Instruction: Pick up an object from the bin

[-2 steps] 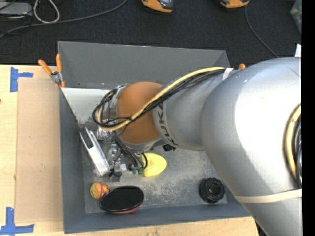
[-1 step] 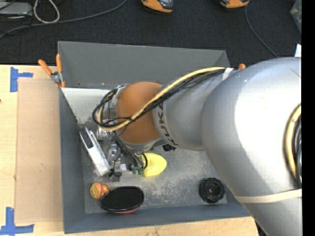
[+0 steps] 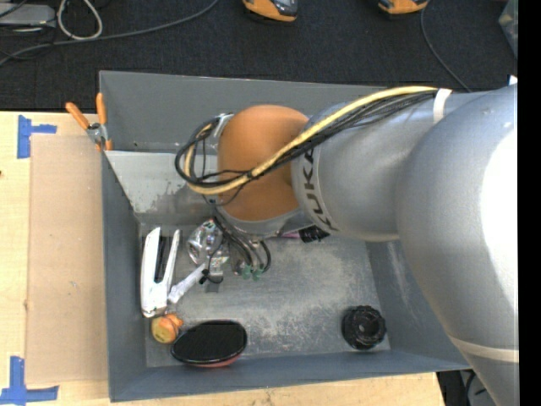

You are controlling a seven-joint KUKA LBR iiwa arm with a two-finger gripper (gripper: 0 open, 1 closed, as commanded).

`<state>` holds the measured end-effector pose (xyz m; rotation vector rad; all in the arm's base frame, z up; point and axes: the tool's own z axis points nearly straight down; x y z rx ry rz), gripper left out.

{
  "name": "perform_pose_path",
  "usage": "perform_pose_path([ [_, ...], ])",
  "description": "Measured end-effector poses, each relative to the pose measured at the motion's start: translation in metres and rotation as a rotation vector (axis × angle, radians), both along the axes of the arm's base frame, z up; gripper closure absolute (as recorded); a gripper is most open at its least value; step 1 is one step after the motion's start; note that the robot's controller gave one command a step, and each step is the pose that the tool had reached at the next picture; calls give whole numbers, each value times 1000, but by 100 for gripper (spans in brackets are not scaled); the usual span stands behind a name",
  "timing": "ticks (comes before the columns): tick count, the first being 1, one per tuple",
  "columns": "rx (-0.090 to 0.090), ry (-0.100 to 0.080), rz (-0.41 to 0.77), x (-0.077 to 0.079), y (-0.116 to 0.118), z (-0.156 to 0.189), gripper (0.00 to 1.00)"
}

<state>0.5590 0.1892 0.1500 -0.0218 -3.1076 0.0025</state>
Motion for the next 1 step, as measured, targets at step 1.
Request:
perform_pose_path([
  [1,0,3,12,13,-1,32,100],
])
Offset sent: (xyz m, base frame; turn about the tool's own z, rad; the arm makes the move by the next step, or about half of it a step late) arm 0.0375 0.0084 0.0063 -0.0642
